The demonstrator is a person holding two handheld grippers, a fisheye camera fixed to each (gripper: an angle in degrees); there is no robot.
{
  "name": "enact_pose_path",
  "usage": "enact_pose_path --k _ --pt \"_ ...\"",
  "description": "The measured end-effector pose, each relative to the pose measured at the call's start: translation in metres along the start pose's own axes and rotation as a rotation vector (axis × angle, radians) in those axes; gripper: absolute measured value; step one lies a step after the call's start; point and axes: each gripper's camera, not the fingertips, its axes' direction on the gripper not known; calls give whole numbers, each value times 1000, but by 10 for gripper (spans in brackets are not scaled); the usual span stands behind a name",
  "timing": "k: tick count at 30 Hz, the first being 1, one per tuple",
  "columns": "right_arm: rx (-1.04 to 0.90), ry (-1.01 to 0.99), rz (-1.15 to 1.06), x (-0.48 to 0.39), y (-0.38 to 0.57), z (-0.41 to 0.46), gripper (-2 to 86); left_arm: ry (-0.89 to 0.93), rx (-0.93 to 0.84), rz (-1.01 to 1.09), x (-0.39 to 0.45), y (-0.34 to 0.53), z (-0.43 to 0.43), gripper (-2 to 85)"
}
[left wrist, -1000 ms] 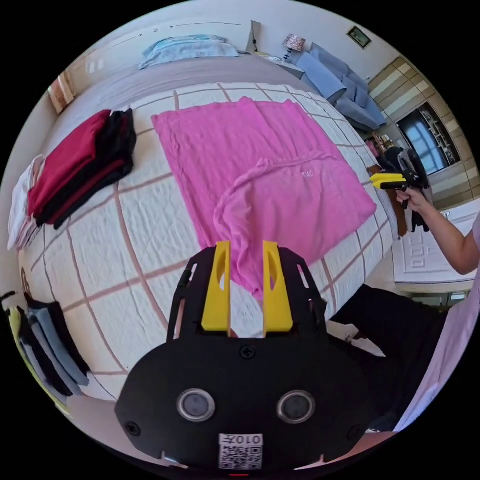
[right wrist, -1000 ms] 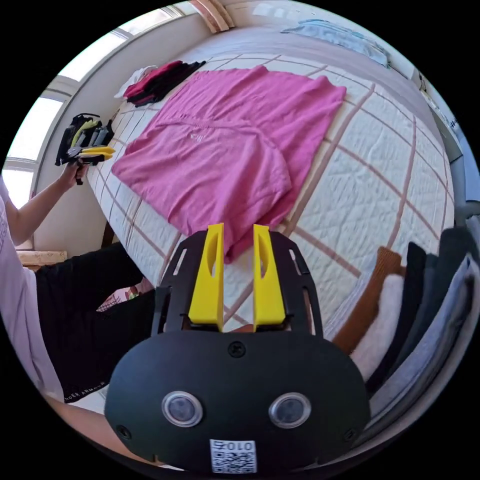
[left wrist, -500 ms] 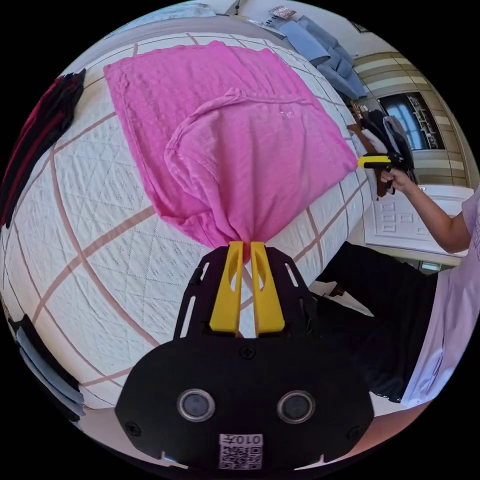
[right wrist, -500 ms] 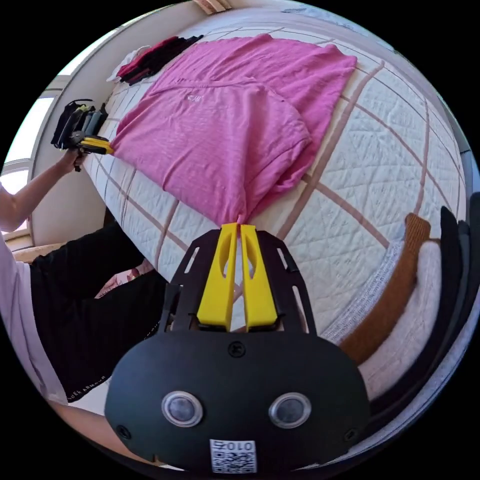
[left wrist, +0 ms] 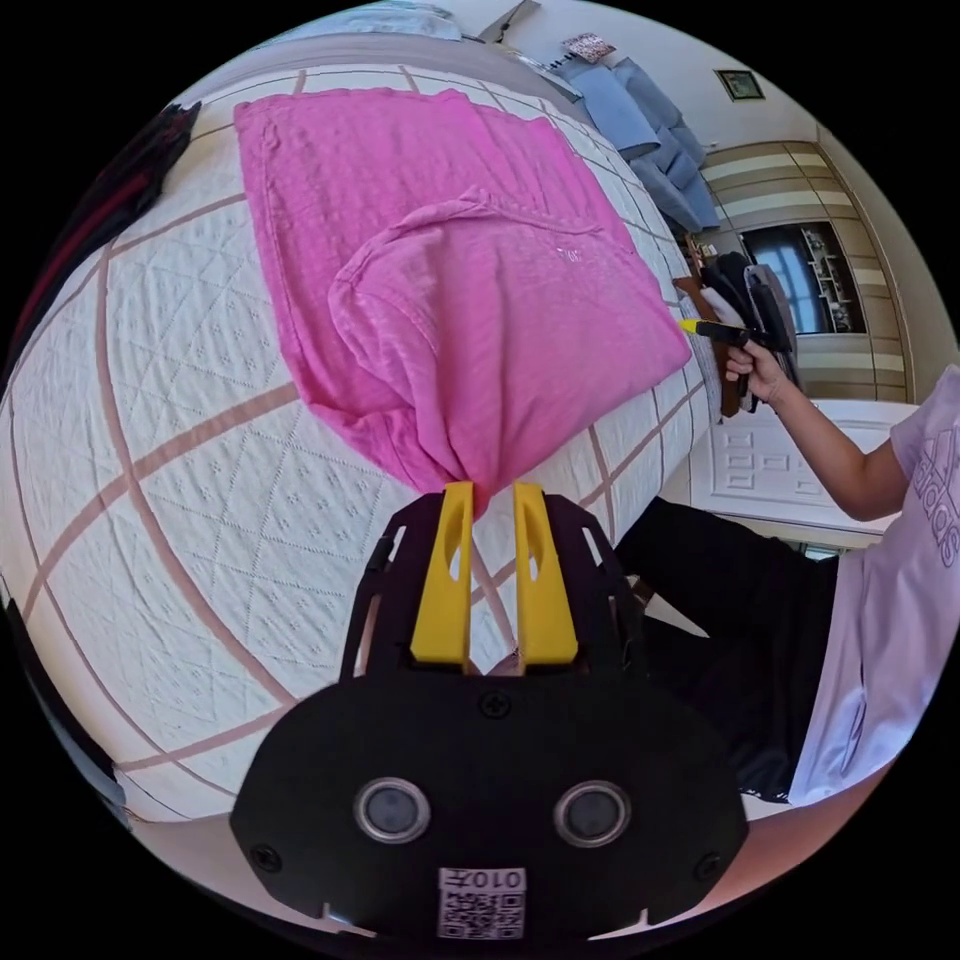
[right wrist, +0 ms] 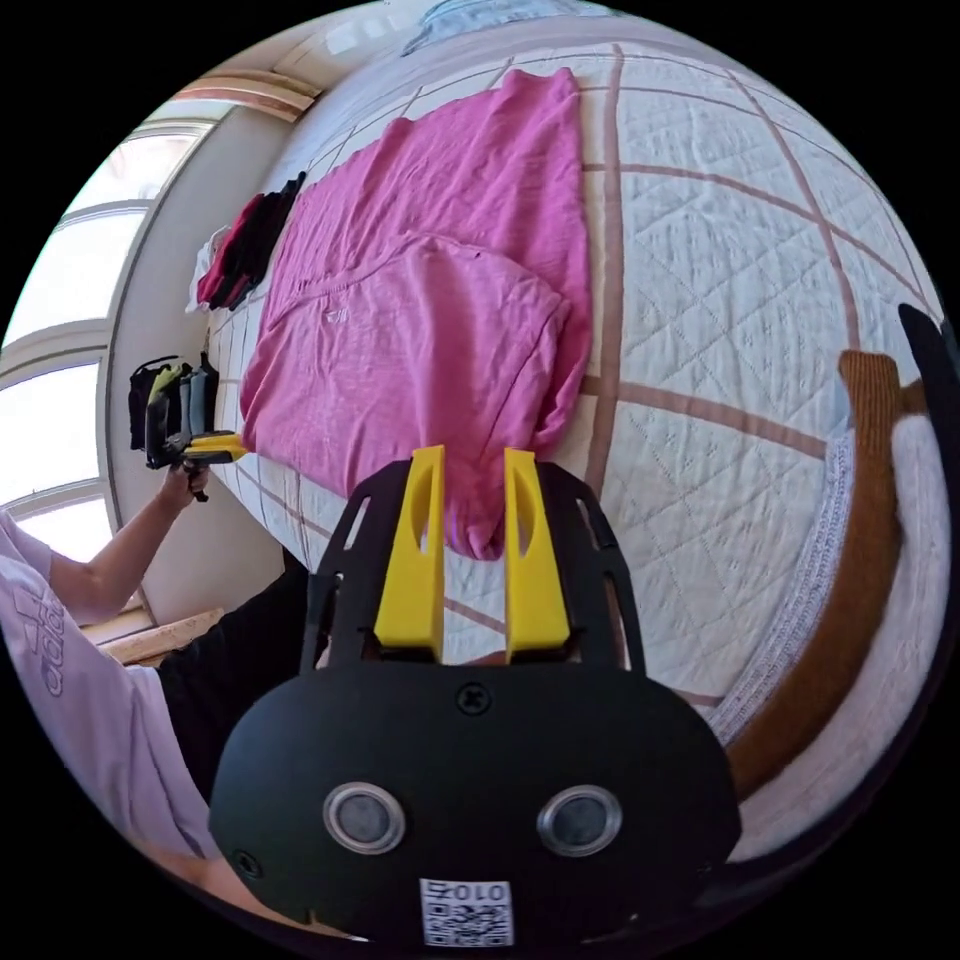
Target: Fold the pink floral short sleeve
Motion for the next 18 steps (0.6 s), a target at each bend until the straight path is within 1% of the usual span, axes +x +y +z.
enact_pose_path --k 5,9,11,12,15,18 --pt "-34 159 -8 -13 -5 8 47 -16 -11 -26 -6 7 1 38" --pt "-8 125 11 -2 4 -4 46 -67 -40 -25 -8 11 3 29" --pt "6 58 -4 6 5 1 49 -71 -52 -12 -8 10 6 28" --pt "6 58 -16 6 5 2 50 -67 -53 -8 -9 10 7 28" --pt "52 150 -39 -4 9 -12 59 -41 -20 -24 -12 17 2 34" --pt "103 128 -1 -7 25 -34 67 -51 49 -68 -13 33 -13 39"
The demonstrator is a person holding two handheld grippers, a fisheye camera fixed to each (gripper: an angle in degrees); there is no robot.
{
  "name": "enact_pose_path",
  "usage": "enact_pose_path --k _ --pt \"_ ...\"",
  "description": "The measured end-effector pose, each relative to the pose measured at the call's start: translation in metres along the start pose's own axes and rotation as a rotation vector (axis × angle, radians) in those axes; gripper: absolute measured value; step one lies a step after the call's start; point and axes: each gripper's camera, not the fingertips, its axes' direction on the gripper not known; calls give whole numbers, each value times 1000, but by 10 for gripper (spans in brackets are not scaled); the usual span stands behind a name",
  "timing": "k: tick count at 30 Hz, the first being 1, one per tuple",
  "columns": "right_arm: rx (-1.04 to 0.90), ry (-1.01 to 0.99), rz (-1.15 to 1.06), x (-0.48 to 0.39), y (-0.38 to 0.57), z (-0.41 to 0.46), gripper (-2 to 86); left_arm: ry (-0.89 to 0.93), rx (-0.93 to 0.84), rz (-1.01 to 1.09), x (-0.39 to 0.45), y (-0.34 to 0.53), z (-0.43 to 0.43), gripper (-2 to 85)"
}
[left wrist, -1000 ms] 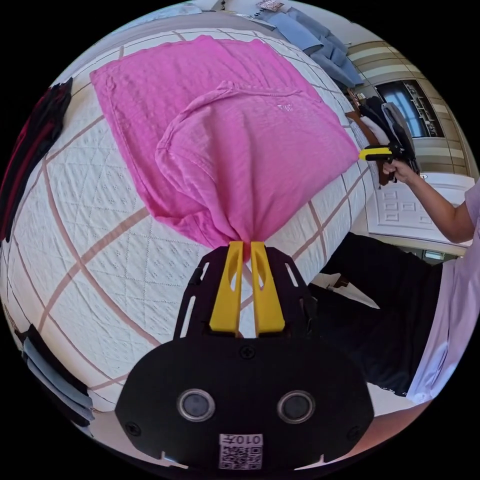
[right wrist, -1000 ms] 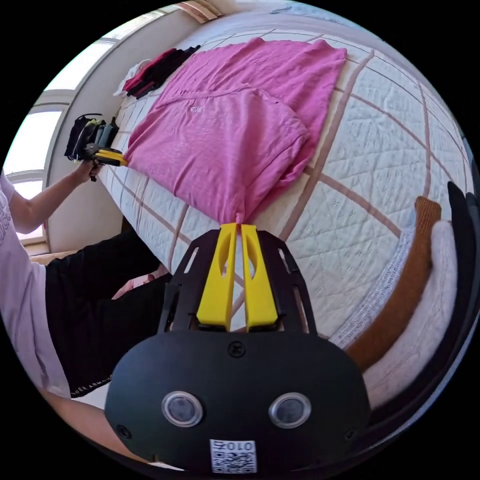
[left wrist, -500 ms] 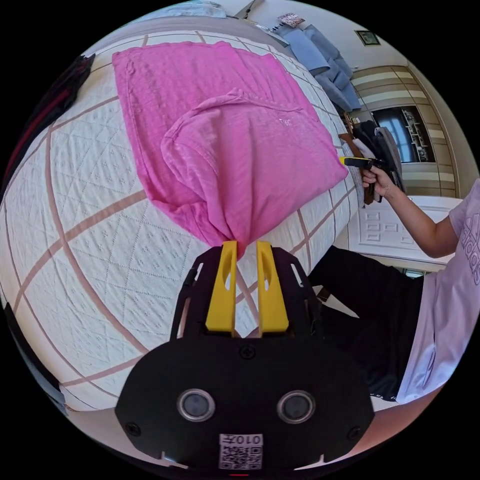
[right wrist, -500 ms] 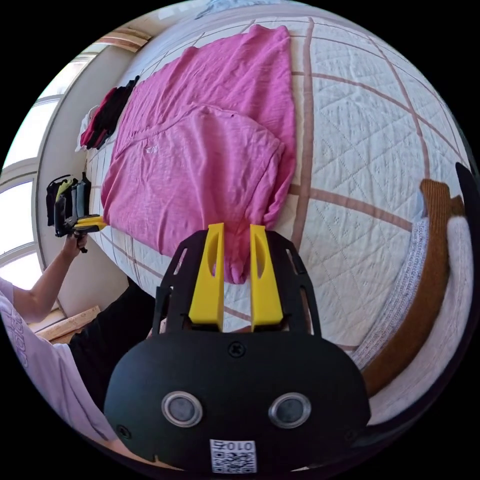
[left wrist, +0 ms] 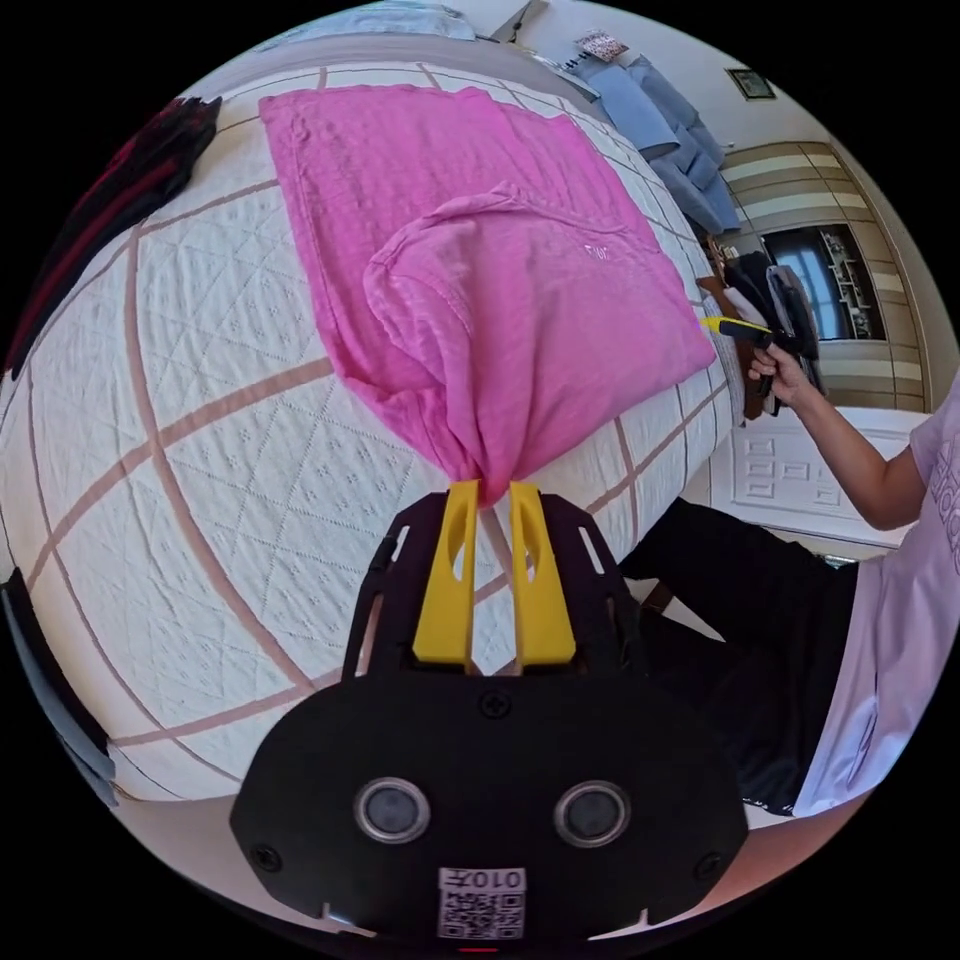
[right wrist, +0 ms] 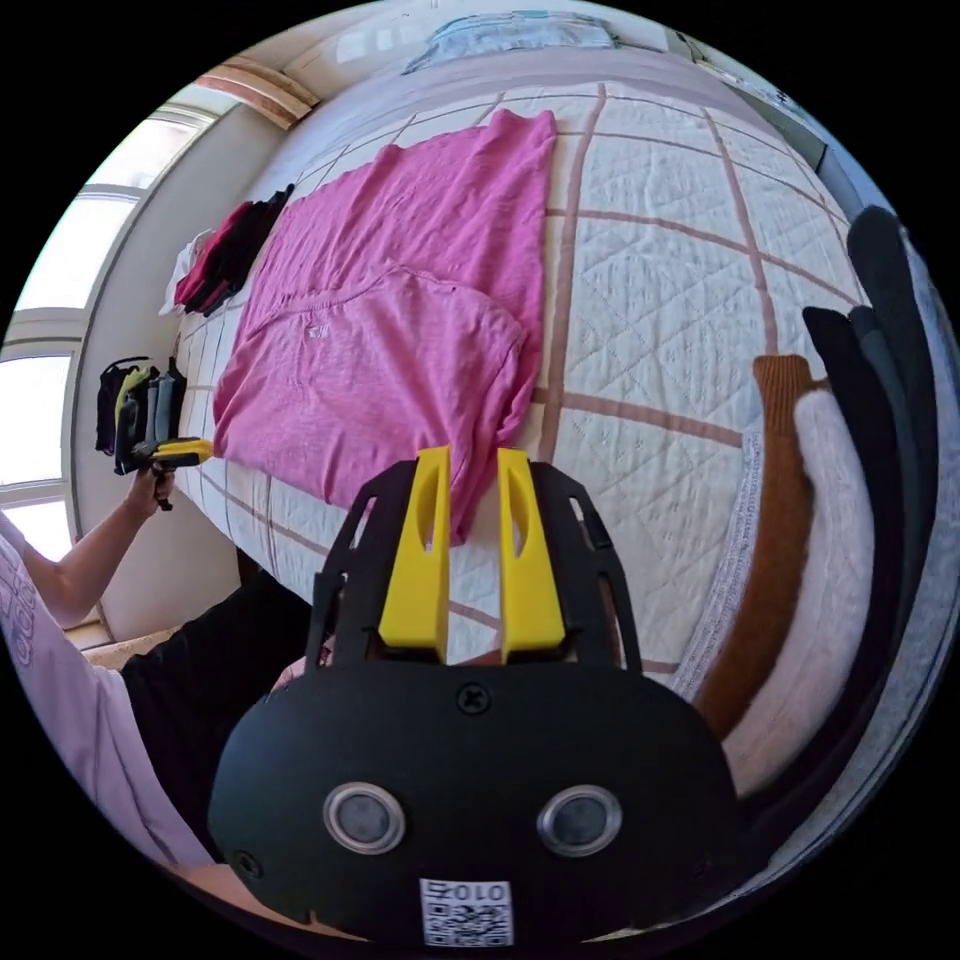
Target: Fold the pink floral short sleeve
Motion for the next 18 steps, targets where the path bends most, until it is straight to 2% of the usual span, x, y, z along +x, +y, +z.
enact_pose_path --k 3,8,11,18 --pt "-26 -33 -34 -11 13 -1 69 18 66 -27 -2 10 -6 39" --pt "-120 -39 -105 -23 11 41 69 -10 -12 63 10 -11 31 31" --pt "-125 -15 -136 -27 4 50 56 -116 -58 120 16 -23 46 15" --pt "-175 -31 -263 -42 1 19 47 116 -142 134 -19 -35 38 0"
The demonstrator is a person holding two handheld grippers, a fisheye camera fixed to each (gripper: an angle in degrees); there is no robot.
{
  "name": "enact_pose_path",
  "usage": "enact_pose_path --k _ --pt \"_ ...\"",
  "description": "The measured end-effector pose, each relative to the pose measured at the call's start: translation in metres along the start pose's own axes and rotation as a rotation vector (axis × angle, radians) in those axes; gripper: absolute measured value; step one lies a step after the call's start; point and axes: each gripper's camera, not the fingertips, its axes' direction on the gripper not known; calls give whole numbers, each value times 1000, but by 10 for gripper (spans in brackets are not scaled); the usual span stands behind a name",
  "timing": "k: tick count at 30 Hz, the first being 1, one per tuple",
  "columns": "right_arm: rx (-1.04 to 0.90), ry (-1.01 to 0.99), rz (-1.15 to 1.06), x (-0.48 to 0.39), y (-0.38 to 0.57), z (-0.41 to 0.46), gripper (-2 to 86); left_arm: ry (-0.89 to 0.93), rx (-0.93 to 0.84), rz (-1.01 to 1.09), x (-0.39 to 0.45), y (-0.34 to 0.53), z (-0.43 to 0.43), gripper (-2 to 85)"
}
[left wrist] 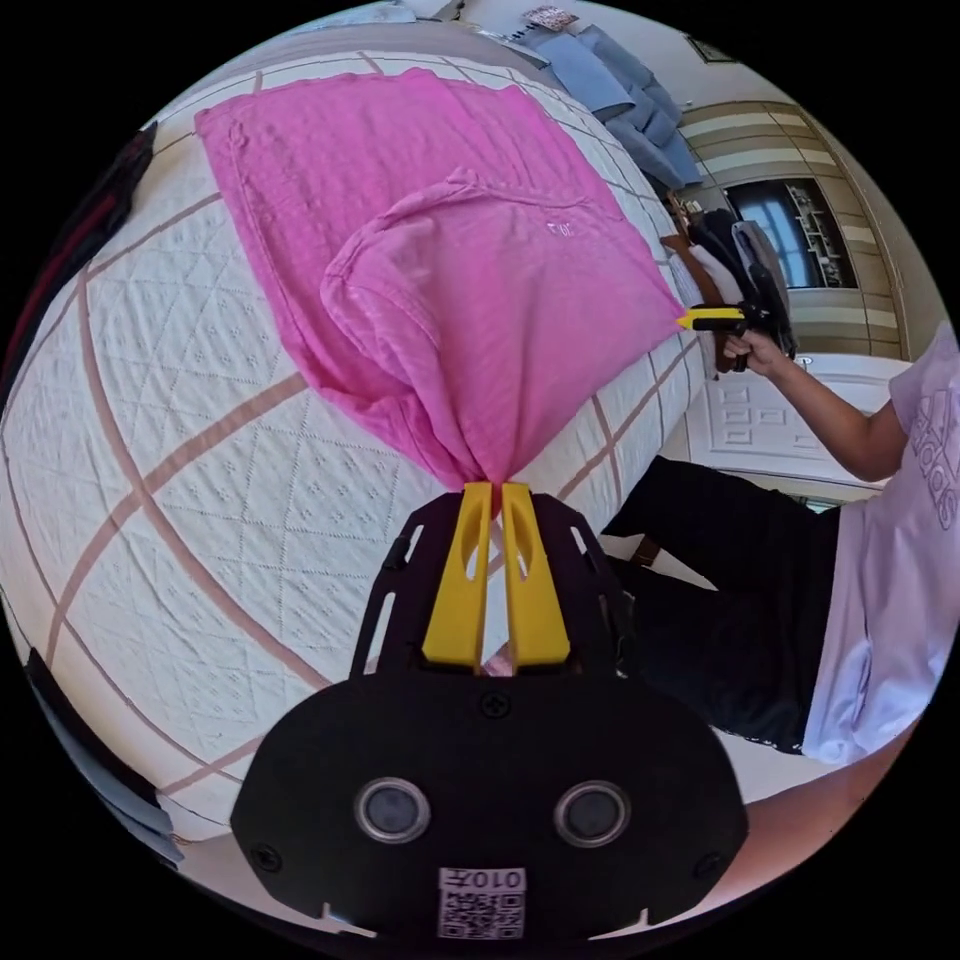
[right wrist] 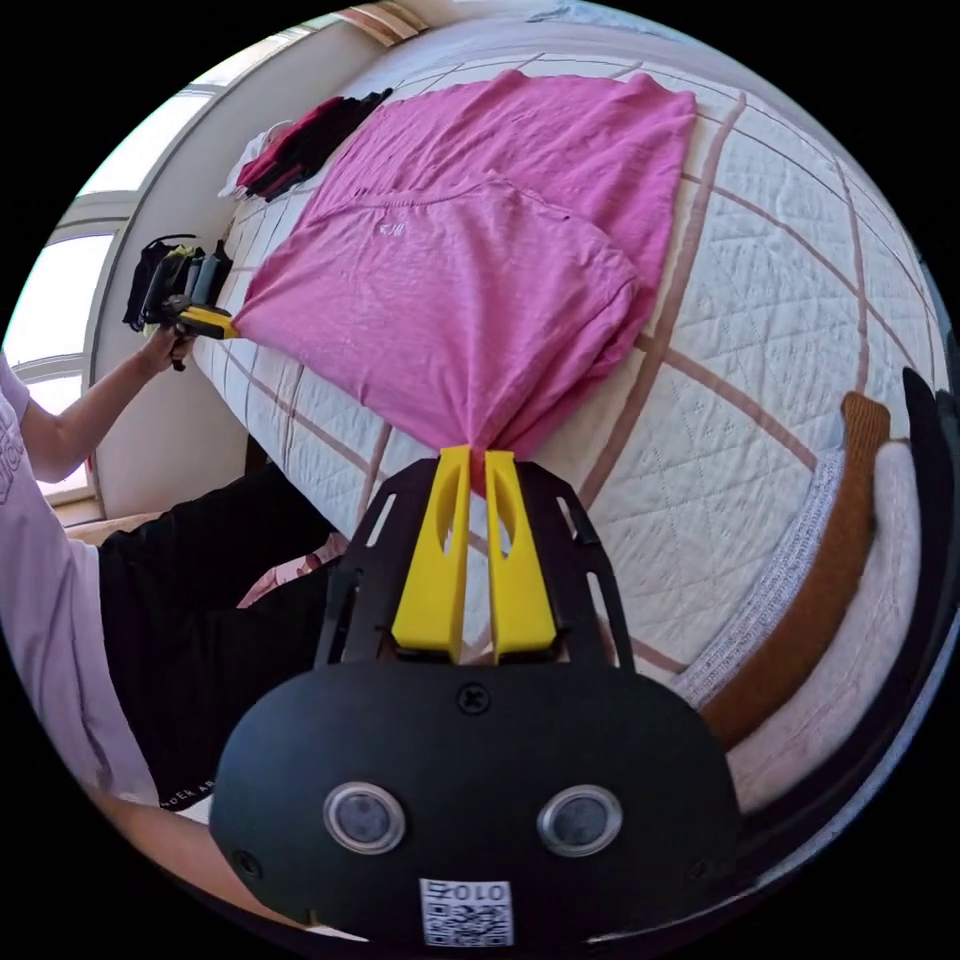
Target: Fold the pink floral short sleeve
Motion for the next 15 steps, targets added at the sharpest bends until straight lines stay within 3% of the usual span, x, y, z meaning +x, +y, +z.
enact_pose_path --k 8,15 --pt "-70 -68 52 7 -15 18 49 62 -77 -104 -26 -10 49 4" --pt "-29 81 107 -19 -17 -2 76 76 106 -277 -38 16 86 57"
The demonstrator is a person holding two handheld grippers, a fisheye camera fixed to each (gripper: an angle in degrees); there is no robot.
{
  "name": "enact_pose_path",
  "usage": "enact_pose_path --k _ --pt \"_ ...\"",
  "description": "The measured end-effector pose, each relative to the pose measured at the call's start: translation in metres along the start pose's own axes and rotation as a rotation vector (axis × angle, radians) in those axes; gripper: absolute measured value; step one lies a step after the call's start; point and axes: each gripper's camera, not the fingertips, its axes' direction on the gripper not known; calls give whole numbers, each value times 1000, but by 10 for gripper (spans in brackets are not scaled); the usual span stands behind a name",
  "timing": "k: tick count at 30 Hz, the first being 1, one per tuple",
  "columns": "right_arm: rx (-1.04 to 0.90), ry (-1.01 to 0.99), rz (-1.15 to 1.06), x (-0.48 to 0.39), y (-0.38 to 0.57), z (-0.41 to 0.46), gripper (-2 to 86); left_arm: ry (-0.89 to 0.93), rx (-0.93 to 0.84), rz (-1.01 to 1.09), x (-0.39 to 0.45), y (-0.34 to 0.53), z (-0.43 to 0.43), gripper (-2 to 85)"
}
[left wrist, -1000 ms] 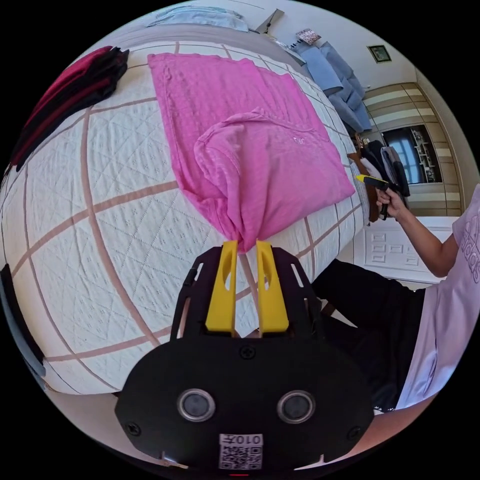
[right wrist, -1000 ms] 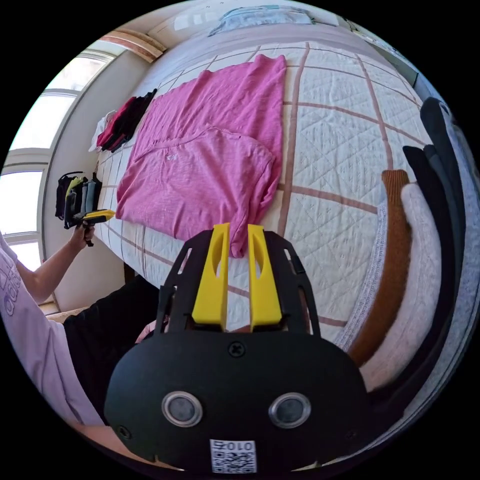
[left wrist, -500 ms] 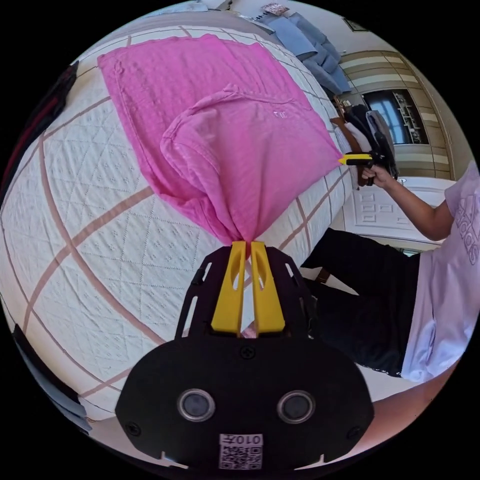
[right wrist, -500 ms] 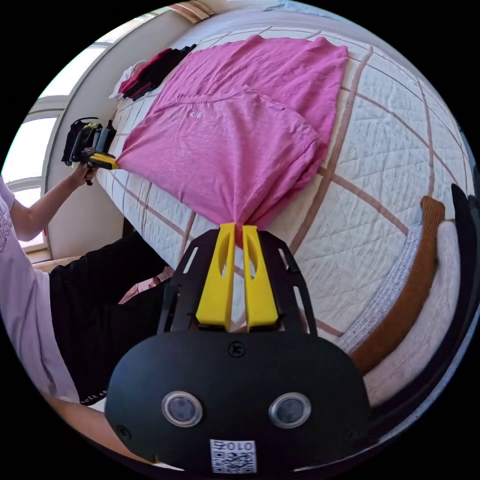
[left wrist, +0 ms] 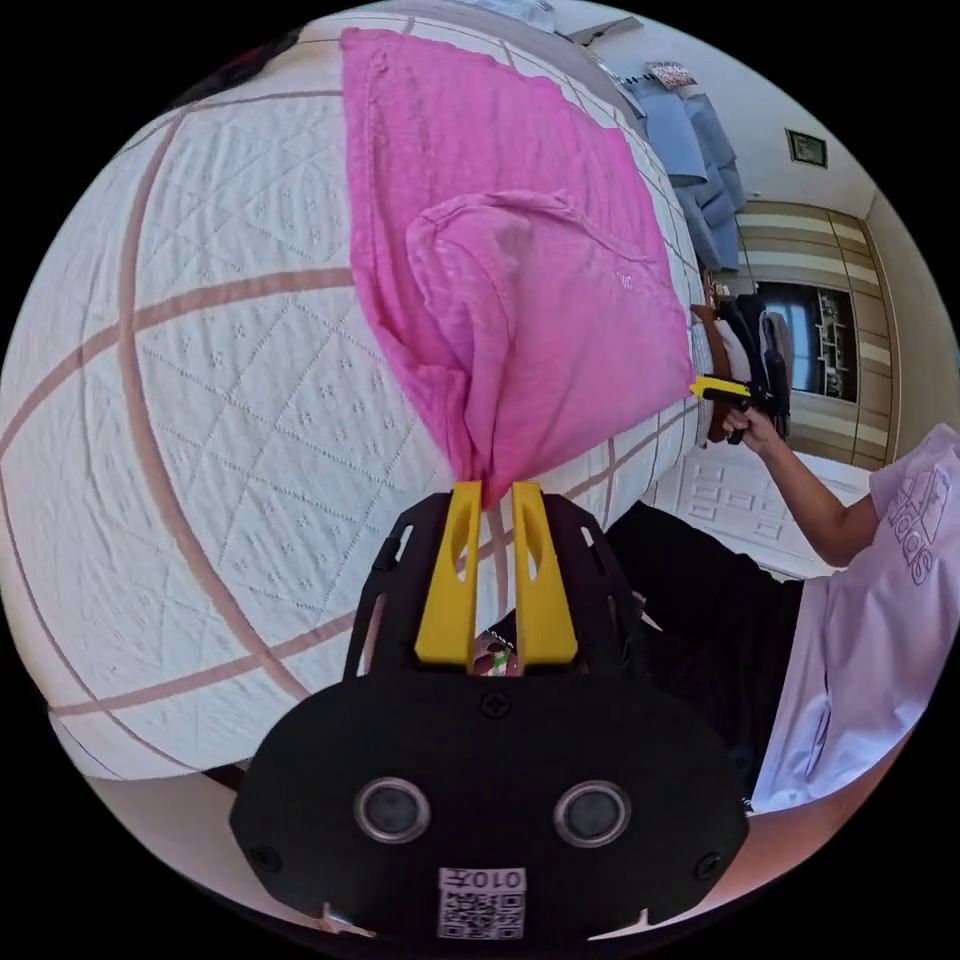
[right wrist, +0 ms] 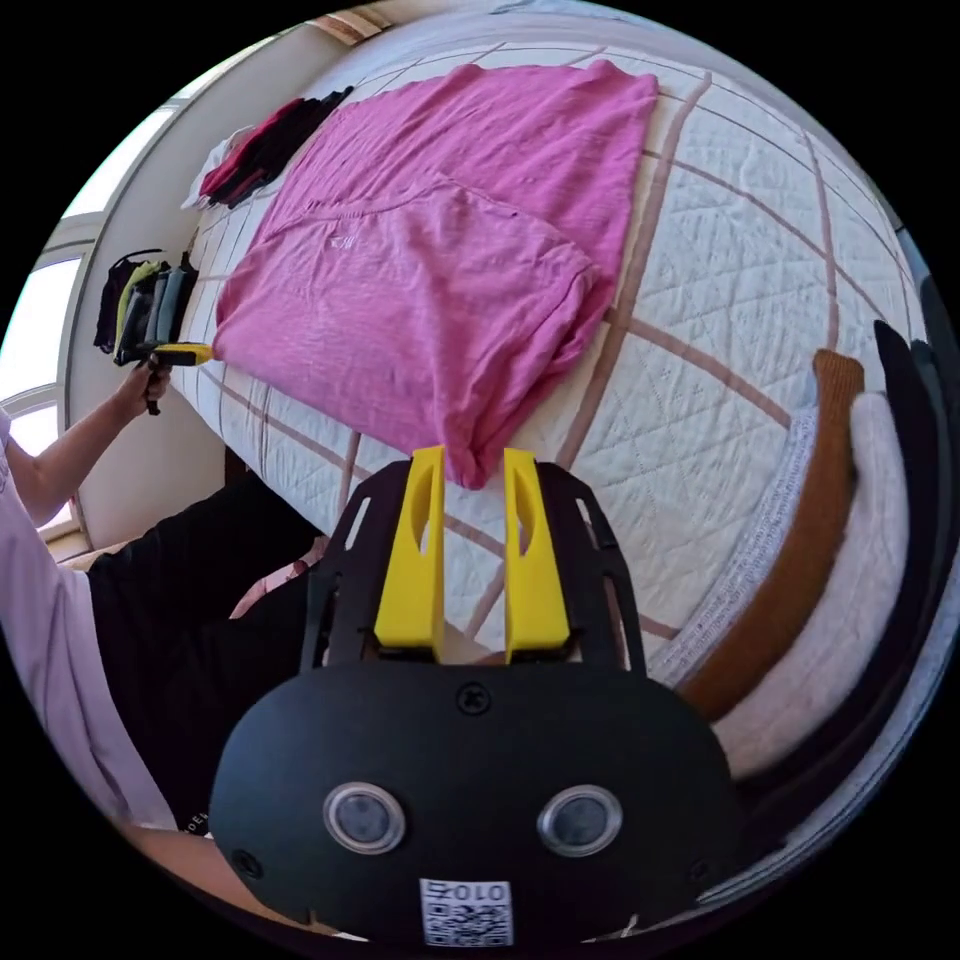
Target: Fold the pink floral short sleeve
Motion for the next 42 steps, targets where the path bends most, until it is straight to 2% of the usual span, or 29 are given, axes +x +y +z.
enact_pose_path --k 3,5,7,9,13,16,19,21,23,26,29,31,33,39,42 --pt "173 169 49 -10 -6 -54 77 -68 144 -99 -3 16 -29 82" --pt "384 250 54 -12 -34 -95 83 -235 240 -43 22 -5 -61 93" --pt "476 244 -6 -7 -75 -108 93 -485 315 114 64 -76 -82 109" --pt "484 212 -57 3 -132 -111 99 -556 352 187 78 -150 -83 122" --pt "467 274 -142 22 -269 -120 107 -535 388 229 55 -322 -65 142" --pt "384 299 -153 41 -341 -120 112 -564 288 280 39 -416 -44 152" --pt "281 334 -236 47 -382 -112 117 -667 186 364 35 -465 -25 159" --pt "232 340 -294 45 -396 -107 118 -682 137 363 27 -483 -16 164" --pt "211 330 -425 29 -405 -105 120 -624 111 386 21 -494 -10 168" --pt "161 438 -617 -3 -416 -96 130 -604 122 524 36 -500 6 173" --pt "47 485 -706 -15 -437 -85 136 -635 17 675 60 -516 40 179" --pt "-41 499 -702 -14 -450 -78 138 -721 -116 732 69 -533 74 182" --pt "-55 435 -680 -10 -458 -78 138 -729 -153 730 70 -543 88 180" --pt "54 413 -641 -14 -439 -82 116 -678 -91 685 69 -544 88 151" --pt "104 442 -658 -23 -418 -78 69 -691 -67 696 72 -532 92 129"
